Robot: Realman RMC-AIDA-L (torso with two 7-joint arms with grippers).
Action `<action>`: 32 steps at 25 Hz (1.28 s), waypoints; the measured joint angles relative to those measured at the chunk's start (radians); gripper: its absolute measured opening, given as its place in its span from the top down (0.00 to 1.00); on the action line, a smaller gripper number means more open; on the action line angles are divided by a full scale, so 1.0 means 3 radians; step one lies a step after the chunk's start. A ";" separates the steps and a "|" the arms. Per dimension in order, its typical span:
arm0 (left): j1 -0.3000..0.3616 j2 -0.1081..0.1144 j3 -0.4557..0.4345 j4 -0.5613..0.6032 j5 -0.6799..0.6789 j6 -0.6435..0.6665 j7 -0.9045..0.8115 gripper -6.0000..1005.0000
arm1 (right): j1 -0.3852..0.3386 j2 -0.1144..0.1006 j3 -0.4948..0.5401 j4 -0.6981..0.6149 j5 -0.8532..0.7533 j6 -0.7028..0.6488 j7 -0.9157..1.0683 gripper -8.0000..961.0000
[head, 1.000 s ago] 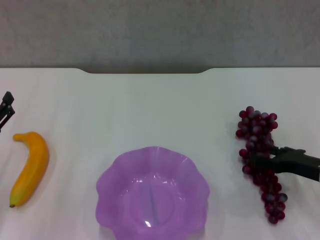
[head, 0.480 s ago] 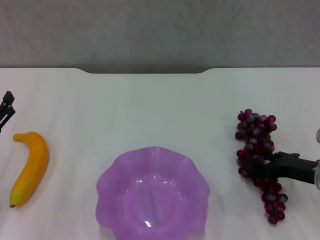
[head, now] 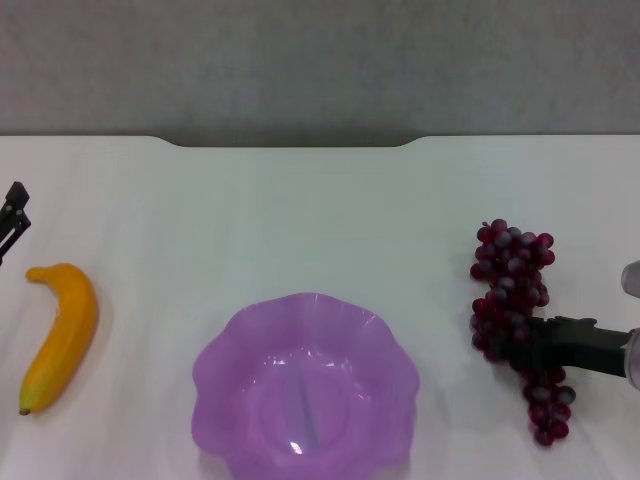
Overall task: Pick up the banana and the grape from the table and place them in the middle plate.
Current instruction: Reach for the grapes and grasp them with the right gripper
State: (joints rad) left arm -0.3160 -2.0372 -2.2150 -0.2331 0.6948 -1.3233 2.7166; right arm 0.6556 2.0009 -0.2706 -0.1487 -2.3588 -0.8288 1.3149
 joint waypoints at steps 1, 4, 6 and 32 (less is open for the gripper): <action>0.0000 0.0000 0.0000 0.0000 0.0000 -0.0001 0.0000 0.10 | 0.0000 0.0000 0.0001 0.0000 0.0003 -0.0002 0.0000 0.21; 0.0000 0.0000 0.0000 0.0000 0.0000 -0.0002 0.0000 0.10 | 0.0000 0.0000 0.0006 0.0000 0.0006 -0.0003 0.0000 0.21; 0.0000 0.0000 0.0000 0.0000 0.0000 -0.0002 0.0000 0.10 | 0.0000 -0.0001 0.0010 0.0000 0.0010 -0.0003 0.0000 0.21; 0.0000 0.0000 0.0000 0.0005 0.0000 -0.0002 0.0000 0.10 | 0.0009 -0.0004 0.0002 0.0000 -0.0021 -0.0042 -0.0006 0.44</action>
State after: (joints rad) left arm -0.3160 -2.0371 -2.2150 -0.2315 0.6948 -1.3238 2.7166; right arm 0.6582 1.9995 -0.2702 -0.1488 -2.3652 -0.8415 1.3131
